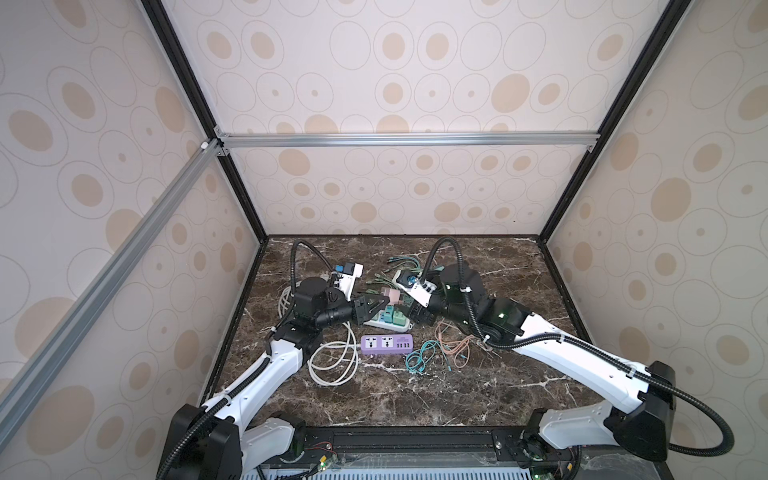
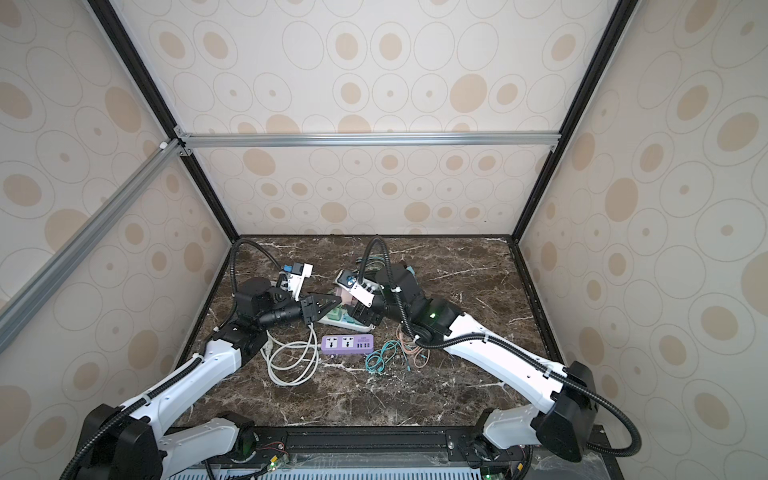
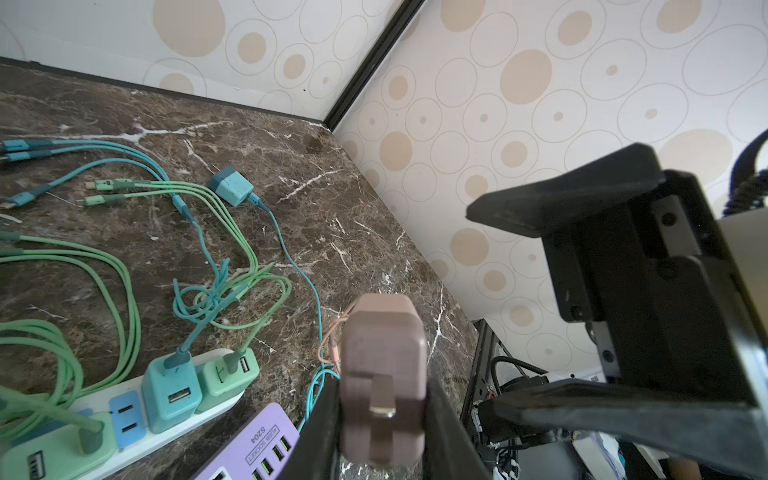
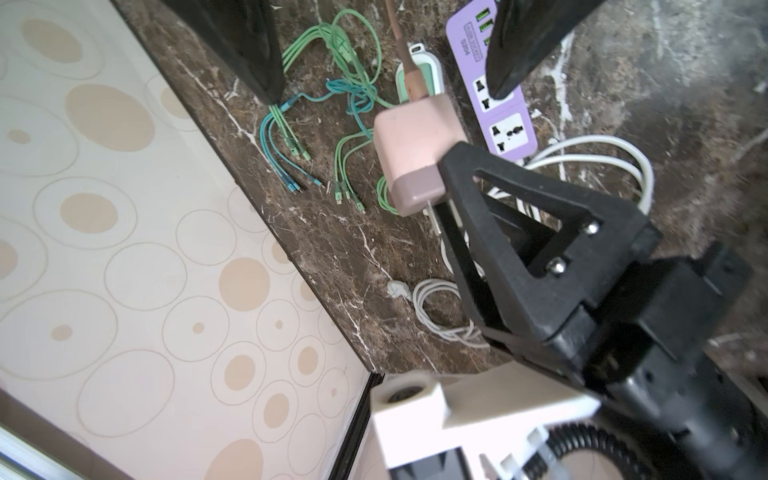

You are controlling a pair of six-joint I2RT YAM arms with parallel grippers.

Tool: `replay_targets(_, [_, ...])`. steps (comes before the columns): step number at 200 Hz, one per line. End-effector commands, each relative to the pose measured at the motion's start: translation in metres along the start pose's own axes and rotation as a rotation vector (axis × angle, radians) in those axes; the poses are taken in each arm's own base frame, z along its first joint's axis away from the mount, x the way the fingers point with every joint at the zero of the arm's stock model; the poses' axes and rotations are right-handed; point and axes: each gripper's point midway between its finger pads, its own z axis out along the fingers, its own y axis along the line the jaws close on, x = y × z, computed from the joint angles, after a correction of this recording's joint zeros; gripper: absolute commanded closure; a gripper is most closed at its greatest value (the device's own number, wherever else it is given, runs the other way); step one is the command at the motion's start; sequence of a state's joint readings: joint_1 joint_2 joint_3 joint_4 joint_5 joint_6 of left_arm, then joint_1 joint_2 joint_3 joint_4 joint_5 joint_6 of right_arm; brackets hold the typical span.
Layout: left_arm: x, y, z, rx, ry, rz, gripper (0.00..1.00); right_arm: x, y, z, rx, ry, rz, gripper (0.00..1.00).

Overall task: Insert the plug
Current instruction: 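Raise and rotate the pink charger prongs-down between both grippers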

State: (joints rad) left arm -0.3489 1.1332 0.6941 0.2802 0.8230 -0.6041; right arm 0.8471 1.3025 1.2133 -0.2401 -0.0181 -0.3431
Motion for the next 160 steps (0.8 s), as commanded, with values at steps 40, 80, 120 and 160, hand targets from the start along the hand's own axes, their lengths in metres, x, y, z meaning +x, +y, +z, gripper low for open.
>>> replay_targets(40, [-0.058,-0.023,-0.011,0.004,-0.219,0.112,1.0,-0.029,0.031,-0.023,-0.262,-0.226,0.432,0.26])
replay_targets(80, [-0.072,-0.038,-0.017,0.05,-0.272,0.135,1.0,-0.031,0.049,-0.009,-0.402,-0.316,0.608,0.29])
replay_targets(120, [-0.085,-0.055,-0.027,0.098,-0.343,0.153,1.0,-0.04,0.054,0.0,-0.469,-0.359,0.653,0.3])
replay_targets(160, [-0.086,-0.068,-0.031,0.166,-0.36,0.152,1.0,-0.044,0.037,-0.006,-0.479,-0.46,0.73,0.28])
